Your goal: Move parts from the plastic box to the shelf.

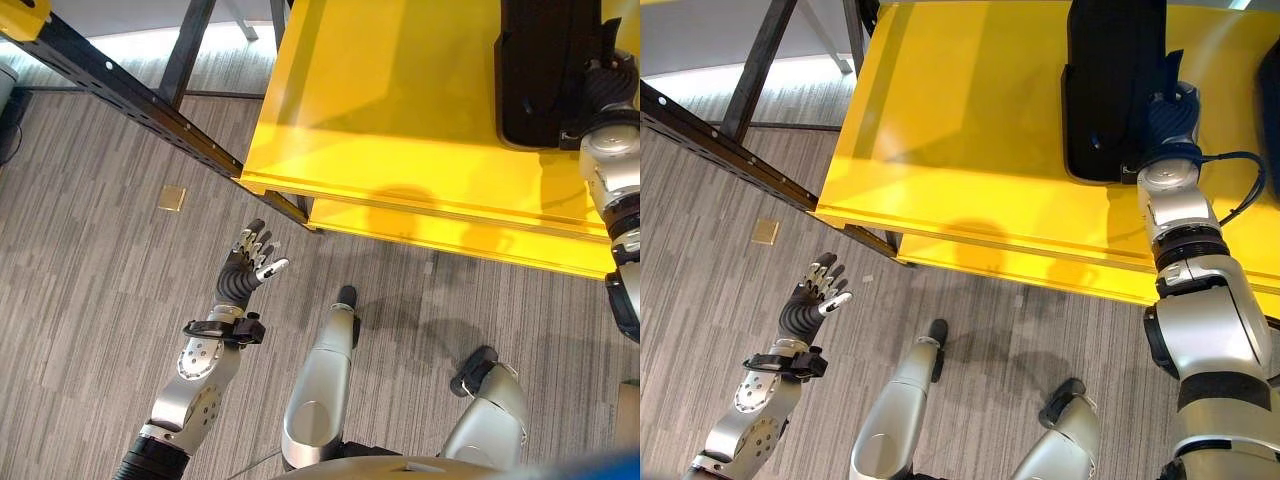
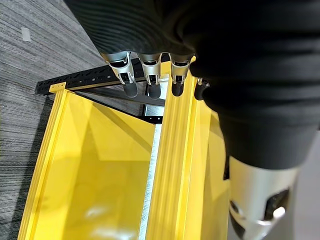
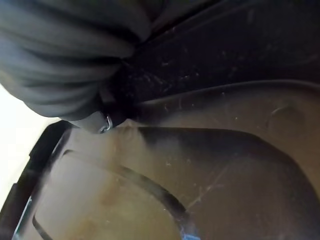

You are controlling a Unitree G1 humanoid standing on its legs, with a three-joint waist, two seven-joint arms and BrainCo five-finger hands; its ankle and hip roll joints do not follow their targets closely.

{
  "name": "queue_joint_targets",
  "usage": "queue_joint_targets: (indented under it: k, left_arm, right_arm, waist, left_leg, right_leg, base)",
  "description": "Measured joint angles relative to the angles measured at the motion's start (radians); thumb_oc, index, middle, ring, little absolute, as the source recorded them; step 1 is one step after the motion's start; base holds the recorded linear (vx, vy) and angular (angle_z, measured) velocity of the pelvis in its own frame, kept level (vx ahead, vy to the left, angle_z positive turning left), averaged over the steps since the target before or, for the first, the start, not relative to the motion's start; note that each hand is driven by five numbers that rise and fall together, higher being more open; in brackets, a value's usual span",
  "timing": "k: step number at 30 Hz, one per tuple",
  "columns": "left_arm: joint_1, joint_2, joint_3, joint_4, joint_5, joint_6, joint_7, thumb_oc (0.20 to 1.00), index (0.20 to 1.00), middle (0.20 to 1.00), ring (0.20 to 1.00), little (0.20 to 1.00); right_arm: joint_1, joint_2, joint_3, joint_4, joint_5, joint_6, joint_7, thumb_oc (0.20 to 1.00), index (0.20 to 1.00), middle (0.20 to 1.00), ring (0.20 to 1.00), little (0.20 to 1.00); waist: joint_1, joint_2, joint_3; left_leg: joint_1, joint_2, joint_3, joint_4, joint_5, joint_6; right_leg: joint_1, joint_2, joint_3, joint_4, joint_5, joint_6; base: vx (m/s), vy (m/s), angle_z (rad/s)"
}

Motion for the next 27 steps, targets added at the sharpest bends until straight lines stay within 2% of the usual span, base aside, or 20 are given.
queue_joint_targets:
  k: [13, 19, 20, 21, 22, 27]
  left_arm:
    - [-0.007, 0.0, -0.002, 0.001, 0.0, -0.004, 0.007, 1.0, 1.0, 1.0, 1.0, 1.0]
    - [-0.01, 0.0, -0.002, 0.001, 0.0, -0.006, 0.017, 1.0, 1.0, 1.0, 1.0, 1.0]
    - [-0.01, 0.0, -0.002, 0.001, 0.0, -0.007, 0.019, 1.0, 1.0, 1.0, 1.0, 1.0]
    - [-0.01, 0.0, -0.002, 0.001, 0.0, -0.007, 0.021, 1.0, 1.0, 1.0, 1.0, 1.0]
    - [-0.009, 0.0, -0.002, 0.001, 0.0, -0.007, 0.021, 1.0, 1.0, 1.0, 1.0, 1.0]
    - [-0.017, 0.0, -0.002, 0.001, 0.0, -0.008, 0.022, 1.0, 1.0, 1.0, 1.0, 1.0]
  right_arm:
    - [0.004, 0.0, 0.008, 0.058, 0.0, 0.001, 0.007, 0.2, 0.2, 0.2, 0.2, 0.2]
    - [0.004, 0.0, 0.008, 0.085, 0.001, 0.001, 0.008, 0.2, 0.2, 0.2, 0.2, 0.2]
    - [0.004, 0.0, 0.008, 0.087, 0.001, 0.001, 0.008, 0.247, 0.247, 0.247, 0.247, 0.247]
    - [0.004, 0.0, 0.008, 0.093, 0.001, 0.001, 0.008, 0.57, 0.57, 0.57, 0.57, 0.57]
    - [0.004, 0.0, 0.007, 0.104, 0.001, 0.001, 0.008, 1.0, 1.0, 1.0, 1.0, 1.0]
    - [-0.013, 0.002, 0.006, 0.113, 0.003, 0.0, 0.01, 1.0, 1.0, 1.0, 1.0, 1.0]
  waist:
    - [-0.035, -0.012, 0.008]
    - [-0.034, -0.019, 0.012]
    - [-0.033, -0.019, 0.012]
    - [-0.031, -0.019, 0.012]
    - [-0.029, -0.019, 0.012]
    - [-0.026, -0.02, 0.012]
  left_leg:
    - [0.011, 0.003, 0.001, 0.003, 0.001, -0.001]
    - [0.011, 0.004, 0.004, 0.006, 0.001, 0.0]
    - [0.011, 0.004, 0.004, 0.006, 0.001, 0.0]
    - [0.011, 0.004, 0.004, 0.006, 0.001, 0.0]
    - [0.011, 0.004, 0.004, 0.007, 0.001, 0.0]
    - [0.009, 0.003, 0.003, 0.009, 0.001, 0.0]
  right_leg:
    - [0.014, 0.006, 0.002, -0.009, 0.009, -0.002]
    - [0.016, 0.008, 0.004, -0.019, 0.019, 0.001]
    - [0.017, 0.008, 0.004, -0.019, 0.019, 0.0]
    - [0.017, 0.008, 0.004, -0.019, 0.019, 0.0]
    - [0.017, 0.008, 0.004, -0.019, 0.019, 0.0]
    - [0.019, 0.008, 0.004, -0.019, 0.018, -0.001]
  base:
    - [-0.01, -0.002, -0.01]
    - [0.0, 0.0, -0.01]
    - [0.0, 0.0, 0.0]
    - [0.0, 0.0, 0.0]
    - [0.0, 0.0, 0.0]
    - [0.0, 0.0, 0.0]
